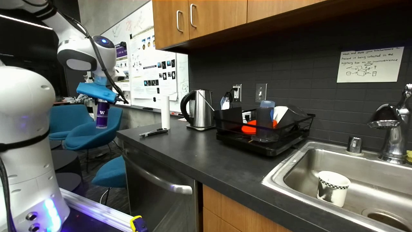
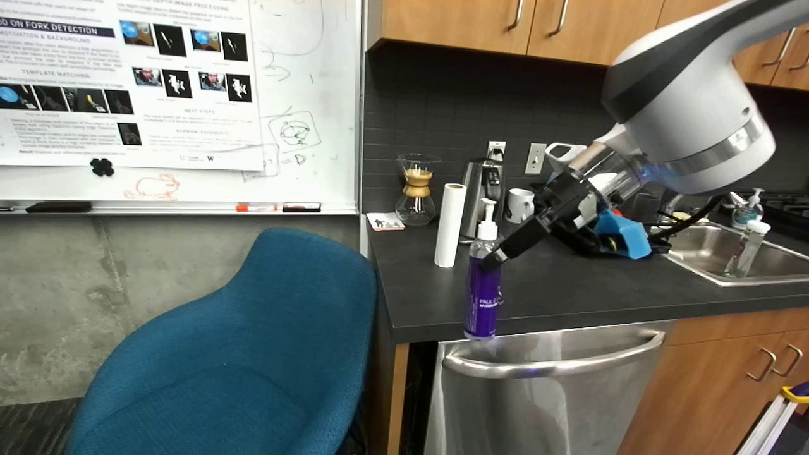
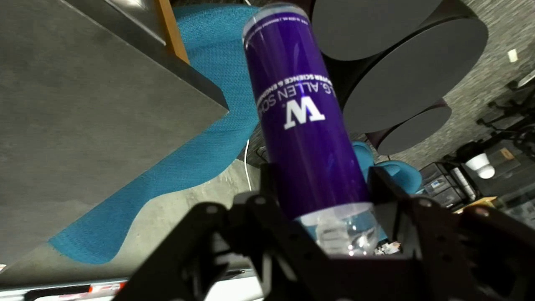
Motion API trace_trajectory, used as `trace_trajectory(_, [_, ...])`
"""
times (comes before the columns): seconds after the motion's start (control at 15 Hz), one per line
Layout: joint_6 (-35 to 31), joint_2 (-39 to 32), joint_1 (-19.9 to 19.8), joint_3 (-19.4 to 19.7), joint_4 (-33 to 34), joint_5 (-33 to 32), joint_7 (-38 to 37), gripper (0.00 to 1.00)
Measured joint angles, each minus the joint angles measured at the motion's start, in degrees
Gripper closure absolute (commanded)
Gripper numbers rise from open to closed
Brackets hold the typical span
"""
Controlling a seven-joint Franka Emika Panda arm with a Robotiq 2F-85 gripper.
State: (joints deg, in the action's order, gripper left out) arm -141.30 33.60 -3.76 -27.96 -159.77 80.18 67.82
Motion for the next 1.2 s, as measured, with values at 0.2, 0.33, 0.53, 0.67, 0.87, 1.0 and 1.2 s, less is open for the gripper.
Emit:
trace_trajectory(0.2, [-7.08,-3.36,4.15,-1.01,1.28,5.38,0.99,0.69])
trace_trajectory(0.33, [-9.49,-5.10,4.13,-2.24,2.85,8.89,2.26,0.69])
trace_trajectory(0.53, [-11.82,-8.10,3.50,-2.66,6.22,11.52,3.83,0.69])
trace_trajectory(0.67, [-12.43,-10.73,2.61,-2.66,9.08,12.24,5.33,0.69])
trace_trajectory(0.87, [-12.99,-14.85,1.11,-2.66,13.43,13.17,7.94,0.69])
trace_trajectory(1.0, [-14.71,-17.59,0.82,-2.93,16.12,14.61,10.60,0.69])
trace_trajectory(1.2, [-18.97,-21.67,0.78,-4.21,20.25,18.19,16.34,0.69])
